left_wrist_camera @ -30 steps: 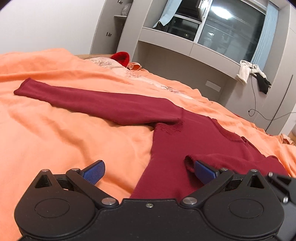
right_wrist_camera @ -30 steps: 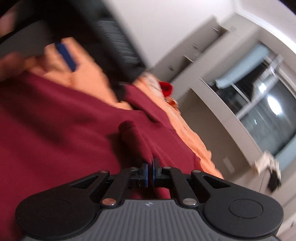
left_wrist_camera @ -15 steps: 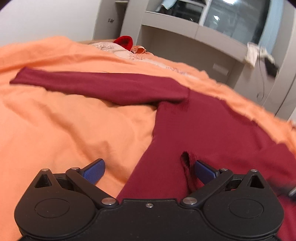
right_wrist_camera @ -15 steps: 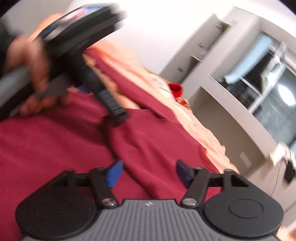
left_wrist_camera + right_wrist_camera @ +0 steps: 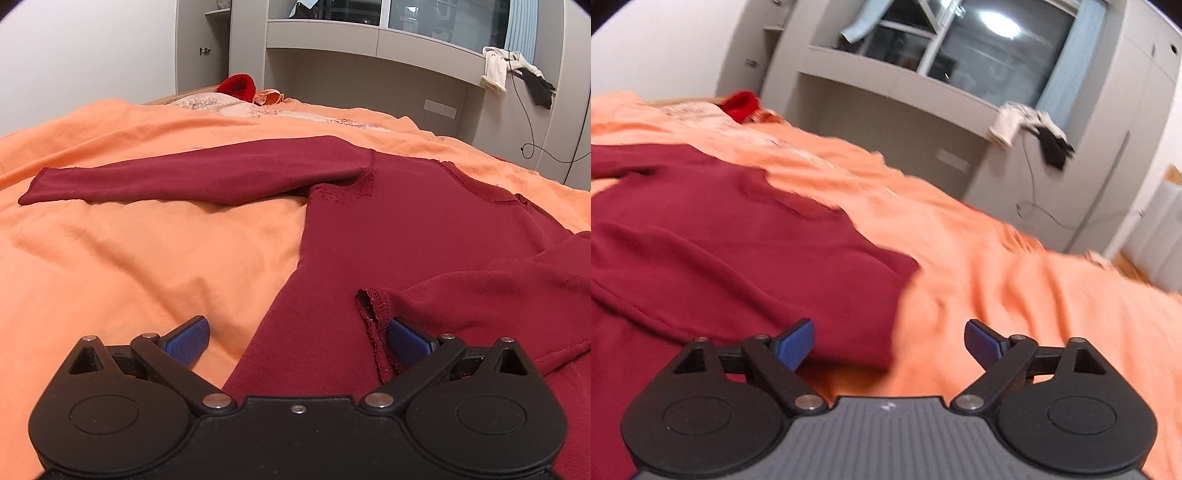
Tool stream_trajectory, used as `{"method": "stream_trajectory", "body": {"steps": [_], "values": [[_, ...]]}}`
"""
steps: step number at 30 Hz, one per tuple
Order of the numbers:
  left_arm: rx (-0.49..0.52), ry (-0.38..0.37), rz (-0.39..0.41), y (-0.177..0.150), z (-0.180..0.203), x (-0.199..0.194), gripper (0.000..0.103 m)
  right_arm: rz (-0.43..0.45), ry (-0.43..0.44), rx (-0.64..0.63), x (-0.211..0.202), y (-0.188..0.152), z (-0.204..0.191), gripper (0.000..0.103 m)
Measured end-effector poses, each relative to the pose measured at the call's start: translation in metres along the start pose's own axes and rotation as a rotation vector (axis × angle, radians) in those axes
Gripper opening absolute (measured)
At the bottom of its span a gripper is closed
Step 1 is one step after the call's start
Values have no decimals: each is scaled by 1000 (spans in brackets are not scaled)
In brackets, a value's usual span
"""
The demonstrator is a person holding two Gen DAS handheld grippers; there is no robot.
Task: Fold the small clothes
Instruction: 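Carry the held sleeve across the sweater body and open the right gripper, then move the left gripper to the other sleeve cuff and close on it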
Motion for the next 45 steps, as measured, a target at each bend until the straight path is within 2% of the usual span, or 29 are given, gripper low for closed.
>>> {"method": "stream_trajectory", "body": {"steps": [4, 5, 7, 9, 13, 15, 17, 19, 20, 23, 28, 33, 37, 39, 41, 45], "values": [[8, 9, -1, 0, 1, 1, 103, -55, -11, -7, 13, -10, 13, 68], [8, 10, 0, 0, 2, 1, 103, -63, 1, -8, 25, 4, 15, 61], [10, 13, 1, 0, 3, 1, 103, -47, 26, -7, 35, 2, 12, 55], [11, 14, 4, 0, 3, 1, 103, -15, 30, -17, 41, 4, 10, 55], [12, 15, 3, -1, 3, 1, 103, 85, -23, -65, 34, 7, 3, 54], [13, 15, 3, -1, 3, 1, 103, 132, -14, -73, 33, 11, 3, 44], [15, 14, 2, -1, 3, 1, 103, 139, -19, -90, 31, 11, 0, 16], [15, 13, 2, -1, 3, 1, 103, 128, -40, -106, 33, 13, -3, 7], [16, 13, 1, -1, 3, 0, 103, 119, -49, -110, 35, 14, -5, 6], [21, 13, -2, 0, 3, -1, 103, 87, -87, -93, 36, 14, 2, 5], [42, 17, -1, 0, 8, -1, 103, -1, -63, -74, 52, 2, 13, 5], [58, 18, -3, -2, 9, -2, 103, 5, -70, -93, 55, 0, 5, 7], [48, -28, -11, -1, 3, -5, 103, -8, -51, -52, 47, 8, 10, 12], [37, -60, -17, 0, -1, -8, 102, -15, -45, -44, 40, 10, 9, 18], [14, -100, -24, 2, -8, -11, 102, -14, -34, -36, 32, 10, 7, 34], [-56, -148, -12, 7, -28, -18, 102, 18, 21, -31, 4, 12, -7, 51]]}}
Point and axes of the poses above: each gripper's, at about its wrist camera, not at the fingertips, and x roughly the way its jaws point, z to its right, y to its top, the point moved 2 cm from there along x, roughly the way its jaws point, and after that the axes turned 13 degrees about -z, right-handed, at the moved point
